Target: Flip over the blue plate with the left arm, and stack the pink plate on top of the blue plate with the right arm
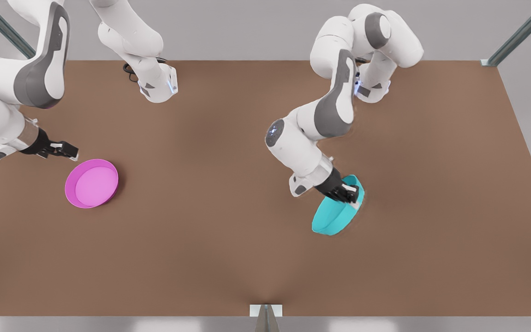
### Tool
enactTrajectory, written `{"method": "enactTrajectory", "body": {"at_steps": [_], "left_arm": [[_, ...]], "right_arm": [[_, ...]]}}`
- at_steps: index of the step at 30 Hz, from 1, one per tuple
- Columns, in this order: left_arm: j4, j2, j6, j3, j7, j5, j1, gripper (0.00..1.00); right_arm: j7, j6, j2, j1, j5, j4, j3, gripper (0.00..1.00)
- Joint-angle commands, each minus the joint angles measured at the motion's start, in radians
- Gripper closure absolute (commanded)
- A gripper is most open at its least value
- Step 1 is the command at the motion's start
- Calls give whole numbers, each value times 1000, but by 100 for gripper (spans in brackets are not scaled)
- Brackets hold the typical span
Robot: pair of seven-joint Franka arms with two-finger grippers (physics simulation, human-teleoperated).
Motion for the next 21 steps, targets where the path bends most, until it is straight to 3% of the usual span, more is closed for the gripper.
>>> {"method": "enactTrajectory", "body": {"at_steps": [1,3,5,7,13,21], "left_arm": [[-1,62,-37,36,-1188,32,-80,79],[-55,118,-44,-10,-1398,263,-161,79],[-208,106,-56,-160,-1688,548,-223,79],[-268,96,-111,-279,-1881,697,-224,79],[-260,101,-202,-523,-2150,873,-209,79],[-260,164,-209,-611,-2288,975,-149,79]], "right_arm": [[-18,-9,-1,10,1,0,2,0],[-24,-15,1,2,4,0,2,0],[-29,-23,2,-4,18,-1,2,0],[-29,-31,4,-6,18,-1,2,0],[-29,-37,8,-6,36,-9,0,0],[-23,-37,25,-2,38,-9,3,0]]}}
